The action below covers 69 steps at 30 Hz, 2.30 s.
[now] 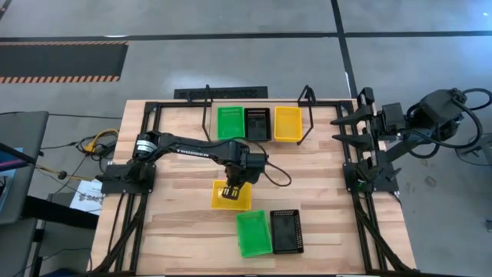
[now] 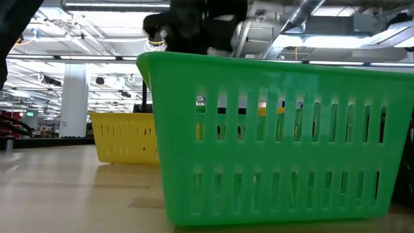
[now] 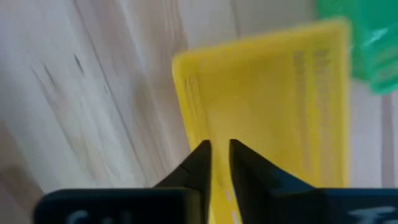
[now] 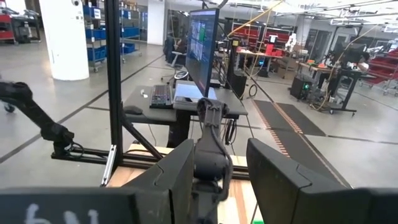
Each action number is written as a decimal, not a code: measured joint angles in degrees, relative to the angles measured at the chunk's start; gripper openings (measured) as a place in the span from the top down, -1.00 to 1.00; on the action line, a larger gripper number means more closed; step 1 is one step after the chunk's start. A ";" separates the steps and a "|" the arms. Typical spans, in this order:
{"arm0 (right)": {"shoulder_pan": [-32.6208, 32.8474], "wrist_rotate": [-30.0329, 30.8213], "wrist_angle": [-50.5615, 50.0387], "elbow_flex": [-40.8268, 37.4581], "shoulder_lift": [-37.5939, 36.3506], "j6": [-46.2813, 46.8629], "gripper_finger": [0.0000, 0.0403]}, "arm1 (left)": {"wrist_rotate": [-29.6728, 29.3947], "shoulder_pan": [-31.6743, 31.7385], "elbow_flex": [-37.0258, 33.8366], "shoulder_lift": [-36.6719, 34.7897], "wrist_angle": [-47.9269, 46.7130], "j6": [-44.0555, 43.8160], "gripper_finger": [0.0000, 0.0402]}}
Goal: Stack baskets on shelf by color
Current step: Stack the yellow bin on top of the yellow bin
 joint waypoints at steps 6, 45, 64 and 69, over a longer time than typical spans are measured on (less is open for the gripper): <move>0.00 -3.13 0.00 0.00 0.00 -0.04 0.16 | -3.86 0.50 -5.87 0.02 2.11 -3.56 0.36; 0.00 -5.63 -0.21 0.00 -0.11 -1.21 0.19 | -12.54 2.86 7.49 4.42 -4.25 -5.43 1.00; -0.37 26.32 -16.22 0.02 5.20 8.50 0.36 | -42.91 10.83 31.80 -4.90 -21.22 -6.87 1.00; -3.62 30.51 -20.80 -0.01 10.52 11.91 0.38 | -43.18 12.14 31.78 -10.14 -15.29 -7.98 1.00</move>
